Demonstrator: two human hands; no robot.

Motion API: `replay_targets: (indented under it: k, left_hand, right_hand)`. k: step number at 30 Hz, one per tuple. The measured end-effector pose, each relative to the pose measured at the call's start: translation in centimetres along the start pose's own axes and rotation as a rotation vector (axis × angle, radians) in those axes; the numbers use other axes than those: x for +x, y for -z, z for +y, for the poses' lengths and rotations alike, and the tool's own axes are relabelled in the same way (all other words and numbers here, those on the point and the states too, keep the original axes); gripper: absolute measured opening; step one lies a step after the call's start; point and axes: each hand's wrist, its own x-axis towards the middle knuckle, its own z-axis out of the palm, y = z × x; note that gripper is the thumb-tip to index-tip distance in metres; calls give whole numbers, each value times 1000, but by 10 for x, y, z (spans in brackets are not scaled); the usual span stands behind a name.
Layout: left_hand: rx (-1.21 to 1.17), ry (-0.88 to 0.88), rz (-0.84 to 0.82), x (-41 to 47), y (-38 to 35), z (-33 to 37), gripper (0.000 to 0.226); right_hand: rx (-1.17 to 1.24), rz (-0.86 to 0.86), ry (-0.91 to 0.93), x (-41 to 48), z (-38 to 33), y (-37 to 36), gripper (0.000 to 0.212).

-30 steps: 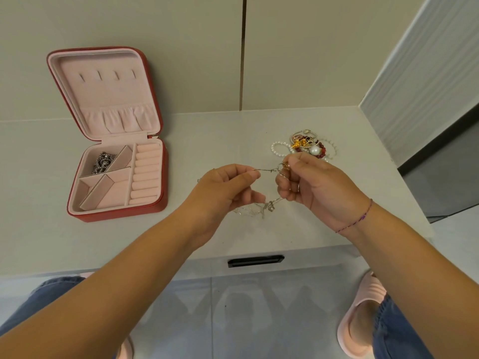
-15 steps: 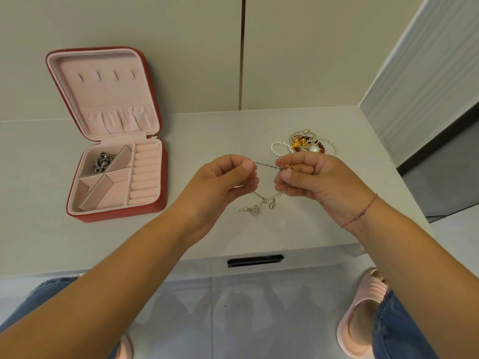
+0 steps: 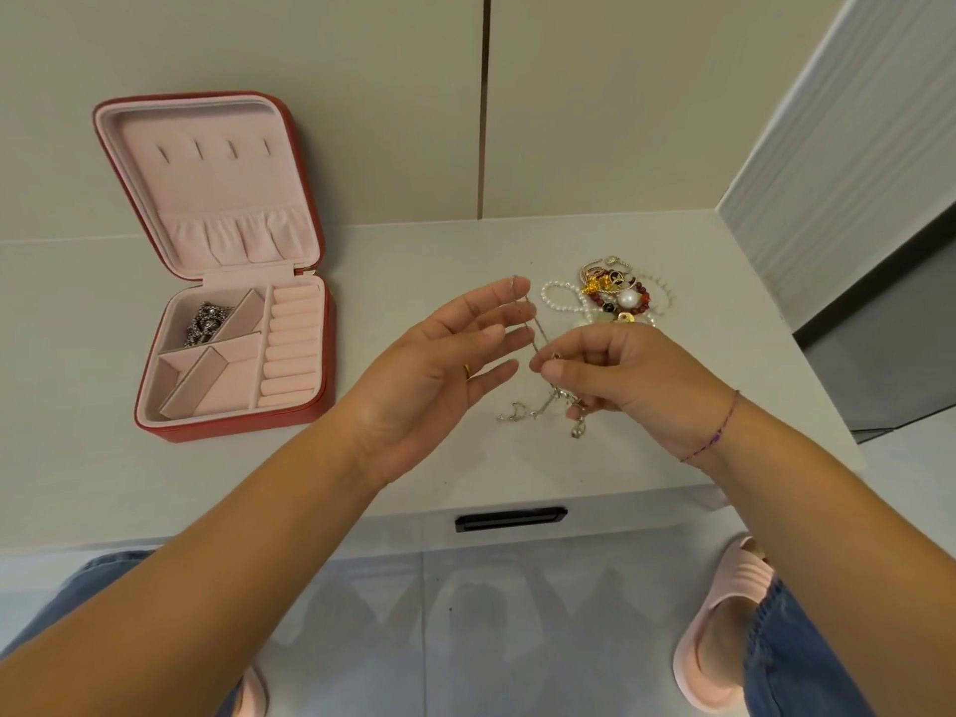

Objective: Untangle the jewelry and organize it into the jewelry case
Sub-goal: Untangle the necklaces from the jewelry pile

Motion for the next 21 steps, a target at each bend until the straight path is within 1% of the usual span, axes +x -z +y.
replay_targets:
  k: [2,4,5,8,12,16,18,21]
  left_hand:
    - [20,13,-8,-1,-1,1,41]
    - [32,31,-16,-2,-3,-1,46]
    - [46,41,-22,-3,-4,-2,47]
    - [120,80,-19,-5,-9,-9,46]
    - [309,128,-8,-7,-14,-17,40]
    - [432,134,-14,-8,-17,-22,28]
    - [482,134,14,-8,-16,-21,21]
    - [460,133,75,-7,-13,-18,15]
  right_hand:
    - [63,-17,-25,-1,-1,0,9]
    - [189,-49,-43,-2,-4,1,19]
    - [250,-67,-47,-3,-6,1,21]
    - [382,-94,-52,-2,-9,2,18]
    - [518,-109,-35,-1,-9,3,13]
    - [527,-117,-21,-2,-9,5,13]
    - [502,-96,-20,-1,-9,8,14]
    - [437,-55,-33,-1,-8,13,13]
